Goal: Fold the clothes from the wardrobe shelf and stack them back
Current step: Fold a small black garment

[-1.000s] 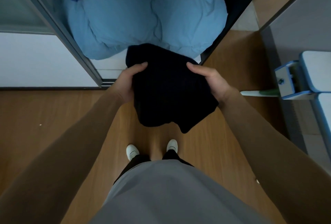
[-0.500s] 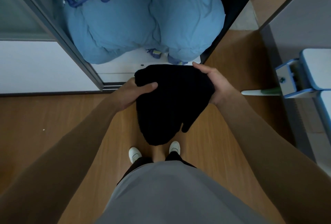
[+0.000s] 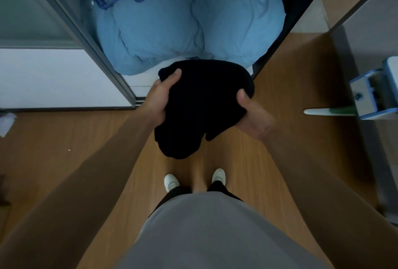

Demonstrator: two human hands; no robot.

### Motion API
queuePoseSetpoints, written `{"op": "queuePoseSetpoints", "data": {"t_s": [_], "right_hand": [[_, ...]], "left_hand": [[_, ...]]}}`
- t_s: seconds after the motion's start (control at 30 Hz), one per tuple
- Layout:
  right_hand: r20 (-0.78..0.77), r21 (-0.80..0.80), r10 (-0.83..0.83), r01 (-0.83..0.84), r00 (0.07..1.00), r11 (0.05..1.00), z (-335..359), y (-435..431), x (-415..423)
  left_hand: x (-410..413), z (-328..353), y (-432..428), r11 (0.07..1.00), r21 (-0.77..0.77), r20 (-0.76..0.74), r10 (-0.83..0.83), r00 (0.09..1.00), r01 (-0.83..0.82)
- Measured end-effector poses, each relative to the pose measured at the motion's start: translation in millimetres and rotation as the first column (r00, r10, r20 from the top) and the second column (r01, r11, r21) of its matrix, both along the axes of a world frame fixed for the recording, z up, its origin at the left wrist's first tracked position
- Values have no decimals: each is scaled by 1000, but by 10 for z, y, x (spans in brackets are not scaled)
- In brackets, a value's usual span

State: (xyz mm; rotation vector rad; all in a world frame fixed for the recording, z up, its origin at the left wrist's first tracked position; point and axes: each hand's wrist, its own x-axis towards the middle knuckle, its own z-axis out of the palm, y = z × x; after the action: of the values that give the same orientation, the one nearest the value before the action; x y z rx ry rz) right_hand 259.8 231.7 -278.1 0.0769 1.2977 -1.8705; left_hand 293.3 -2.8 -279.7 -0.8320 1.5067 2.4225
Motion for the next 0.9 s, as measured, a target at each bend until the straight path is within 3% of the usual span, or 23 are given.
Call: {"op": "queuePoseSetpoints", "data": {"t_s": [0.07,0.13,0.27,0.37,0.47,0.6,0.77,0.9], "right_hand": [[-81,159,-47,60,996,985,-29,-30,-10],[-99,198,-148,165,984,966,-31,-63,-10],[-14,130,-148,149,989,980,64,-141,17],[40,1,-149,150,988,989,148,-219,12],[83,-179,-177,189,981,966,263,-324,-48],[-27,-75,-224,221,974,972,372,-534,-78],[-238,34,-322,339,916,940,500,-849,-103],[-345,81,-351,400,871,913,542,-1102,-104]], "left_hand": [[18,-3,-56,998,-52,12,21,1000,-20],[59,-16,-113,999,-22,6,29,1000,-29],[154,9,-184,992,123,-71,32,997,-23],[159,88,-263,989,126,-113,85,990,-70],[156,199,-390,996,49,-121,77,990,-72],[118,276,-594,990,-119,-180,51,982,-73],[90,313,-814,919,-365,-202,76,977,-147],[63,277,-943,915,-361,-210,109,972,-180]]}}
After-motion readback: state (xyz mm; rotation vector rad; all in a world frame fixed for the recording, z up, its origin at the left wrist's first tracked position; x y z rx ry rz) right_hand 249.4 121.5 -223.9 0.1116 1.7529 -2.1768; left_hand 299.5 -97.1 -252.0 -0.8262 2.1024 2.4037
